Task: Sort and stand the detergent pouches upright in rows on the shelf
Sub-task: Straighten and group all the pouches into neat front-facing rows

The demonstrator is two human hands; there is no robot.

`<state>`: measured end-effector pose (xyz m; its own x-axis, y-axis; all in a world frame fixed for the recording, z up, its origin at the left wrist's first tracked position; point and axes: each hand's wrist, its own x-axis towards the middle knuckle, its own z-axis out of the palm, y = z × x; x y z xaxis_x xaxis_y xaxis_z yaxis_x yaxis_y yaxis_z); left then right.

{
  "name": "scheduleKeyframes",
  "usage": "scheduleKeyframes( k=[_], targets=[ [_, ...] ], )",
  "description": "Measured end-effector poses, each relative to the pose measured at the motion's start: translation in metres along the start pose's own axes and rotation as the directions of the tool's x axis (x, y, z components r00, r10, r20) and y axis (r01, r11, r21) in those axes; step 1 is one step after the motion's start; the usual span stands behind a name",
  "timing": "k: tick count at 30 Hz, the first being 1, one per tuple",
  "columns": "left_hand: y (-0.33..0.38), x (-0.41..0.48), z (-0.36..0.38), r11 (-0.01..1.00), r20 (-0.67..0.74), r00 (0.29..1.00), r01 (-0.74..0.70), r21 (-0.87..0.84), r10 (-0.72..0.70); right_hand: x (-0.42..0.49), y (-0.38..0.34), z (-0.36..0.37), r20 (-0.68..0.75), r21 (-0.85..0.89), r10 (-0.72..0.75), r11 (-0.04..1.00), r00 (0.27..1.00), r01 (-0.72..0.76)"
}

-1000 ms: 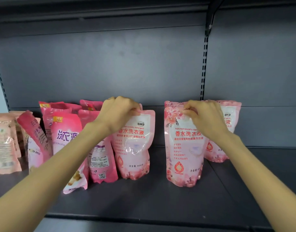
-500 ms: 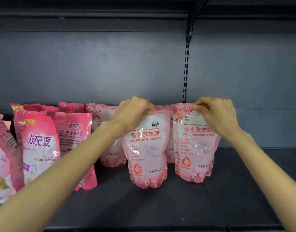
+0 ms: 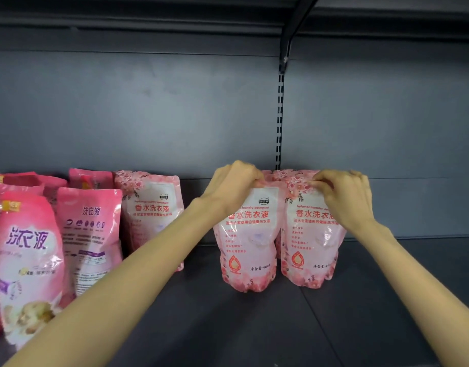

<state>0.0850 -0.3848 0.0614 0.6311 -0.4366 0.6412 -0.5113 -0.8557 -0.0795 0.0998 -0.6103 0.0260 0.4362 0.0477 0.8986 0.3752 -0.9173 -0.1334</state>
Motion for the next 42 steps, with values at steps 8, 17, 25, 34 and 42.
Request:
scheduleKeyframes(
  k=[8, 17, 25, 34, 42],
  targets=[
    [-0.015, 0.004, -0.009, 0.996, 0.198, 0.979, 0.057, -0.072, -0.041, 0.016, 0.016, -0.008, 0.289, 0.098, 0.066, 0.99, 0.955, -0.098],
    [-0.025, 0.01, -0.008, 0.958, 0.167, 0.972, 0.196, -0.209, -0.163, 0.04, 0.029, -0.011, 0.525, 0.108, 0.081, 0.981, 0.847, -0.16],
    [-0.025, 0.014, 0.0, 0.937, 0.104, 0.951, 0.304, -0.172, -0.29, 0.042, 0.029, 0.003, 0.444, 0.123, 0.102, 0.977, 0.89, -0.174],
    [-0.021, 0.017, 0.001, 0.929, 0.162, 0.941, 0.325, -0.179, -0.299, 0.036, 0.033, 0.006, 0.457, 0.252, 0.064, 0.947, 0.887, -0.198],
    [-0.018, 0.014, -0.001, 0.926, 0.153, 0.938, 0.335, -0.172, -0.31, 0.032, 0.033, -0.001, 0.477, 0.269, 0.058, 0.94, 0.877, -0.208]
  ],
)
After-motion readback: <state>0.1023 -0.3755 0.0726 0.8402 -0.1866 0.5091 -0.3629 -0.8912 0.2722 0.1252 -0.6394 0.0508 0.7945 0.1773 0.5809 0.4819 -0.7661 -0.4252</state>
